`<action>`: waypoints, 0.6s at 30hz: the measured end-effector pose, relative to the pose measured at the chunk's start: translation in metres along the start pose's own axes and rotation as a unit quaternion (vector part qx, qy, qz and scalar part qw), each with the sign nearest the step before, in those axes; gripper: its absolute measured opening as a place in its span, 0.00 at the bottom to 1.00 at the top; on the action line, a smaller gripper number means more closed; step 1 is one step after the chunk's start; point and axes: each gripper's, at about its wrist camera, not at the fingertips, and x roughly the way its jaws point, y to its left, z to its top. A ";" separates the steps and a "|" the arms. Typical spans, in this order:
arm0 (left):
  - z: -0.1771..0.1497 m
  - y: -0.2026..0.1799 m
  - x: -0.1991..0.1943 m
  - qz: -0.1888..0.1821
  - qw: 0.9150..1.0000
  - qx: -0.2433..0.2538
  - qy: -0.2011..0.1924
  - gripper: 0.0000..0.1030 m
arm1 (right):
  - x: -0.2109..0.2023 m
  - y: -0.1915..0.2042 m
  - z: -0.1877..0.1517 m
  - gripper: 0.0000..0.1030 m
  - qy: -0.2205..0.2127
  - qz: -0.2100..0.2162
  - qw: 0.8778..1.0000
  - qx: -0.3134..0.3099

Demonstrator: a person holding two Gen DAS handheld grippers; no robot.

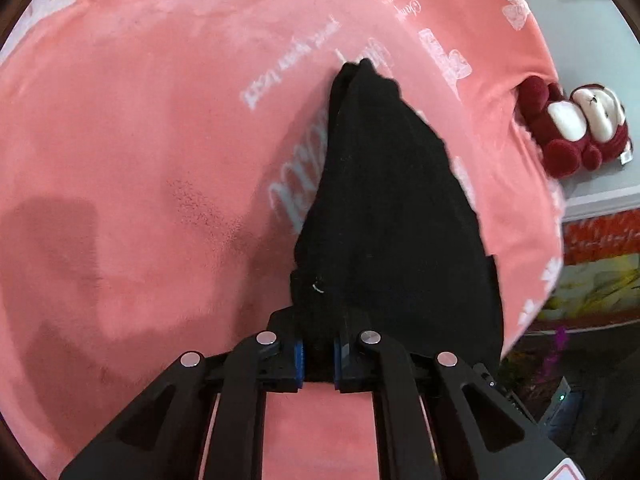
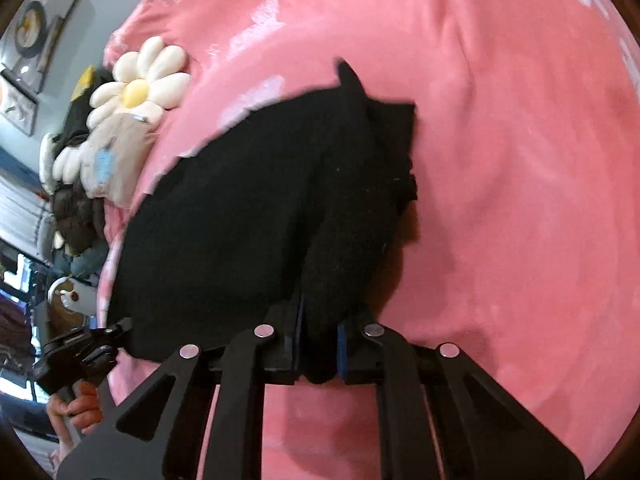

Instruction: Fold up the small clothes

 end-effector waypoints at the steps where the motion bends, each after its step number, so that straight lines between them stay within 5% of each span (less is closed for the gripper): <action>1: 0.001 -0.003 -0.010 0.002 1.000 0.012 -0.002 0.06 | -0.015 0.004 0.000 0.10 0.002 0.002 1.000 -0.011; 7: -0.020 0.010 -0.063 0.007 0.999 0.028 0.041 0.06 | -0.042 -0.013 -0.040 0.13 0.053 -0.016 0.998 -0.036; 10: -0.048 0.029 -0.050 0.049 0.997 0.030 0.058 0.07 | -0.022 -0.035 -0.070 0.18 0.079 -0.088 0.992 -0.053; 13: -0.062 0.048 -0.037 0.067 0.996 -0.004 0.052 0.20 | -0.041 -0.048 -0.082 0.21 0.049 -0.109 0.992 -0.032; 15: -0.063 0.055 -0.037 0.067 0.997 -0.024 0.043 0.28 | -0.063 -0.040 -0.087 0.40 0.013 -0.107 0.993 -0.042; 18: -0.059 0.052 -0.042 0.061 0.998 -0.030 0.007 0.44 | -0.074 -0.017 -0.088 0.44 -0.014 -0.106 0.991 -0.079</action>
